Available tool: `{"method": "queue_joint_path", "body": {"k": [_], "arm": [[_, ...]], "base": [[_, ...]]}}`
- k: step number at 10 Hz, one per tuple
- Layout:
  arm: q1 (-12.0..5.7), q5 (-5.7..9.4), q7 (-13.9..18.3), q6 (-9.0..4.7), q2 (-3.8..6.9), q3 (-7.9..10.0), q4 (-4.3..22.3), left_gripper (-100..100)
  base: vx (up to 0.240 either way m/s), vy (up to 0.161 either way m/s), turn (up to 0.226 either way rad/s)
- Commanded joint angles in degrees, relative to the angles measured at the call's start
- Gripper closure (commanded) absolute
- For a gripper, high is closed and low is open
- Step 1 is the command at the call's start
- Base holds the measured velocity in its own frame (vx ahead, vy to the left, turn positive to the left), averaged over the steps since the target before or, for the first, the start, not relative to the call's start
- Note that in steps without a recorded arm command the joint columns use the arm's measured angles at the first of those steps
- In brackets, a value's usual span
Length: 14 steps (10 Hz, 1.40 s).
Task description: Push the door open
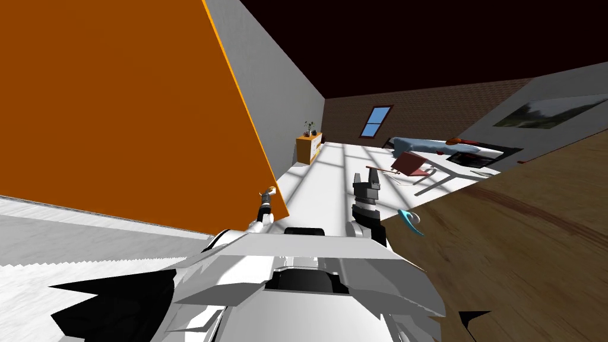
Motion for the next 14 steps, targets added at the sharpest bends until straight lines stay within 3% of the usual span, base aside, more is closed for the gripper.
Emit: {"method": "queue_joint_path", "body": {"k": [1, 4, 6, 7, 14], "arm": [[0.86, 1.06, -0.58, 0.04, 0.61, 1.29, -0.17, 100], [0.89, 1.29, -0.68, -0.01, 0.70, 1.55, 0.86, 100], [0.89, 1.29, -0.68, -0.01, 0.70, 1.55, -0.82, 100], [0.99, 2.18, -1.10, -0.20, 1.05, 2.58, 0.18, 100], [1.18, 3.99, -1.95, -0.58, 1.75, 4.66, 0.36, 100]], "base": [[0.133, -0.025, 0.013], [0.117, -0.021, 0.034], [-0.009, 0.001, 0.003], [0.104, -0.033, 0.034], [0.160, -0.032, 0.045]]}}
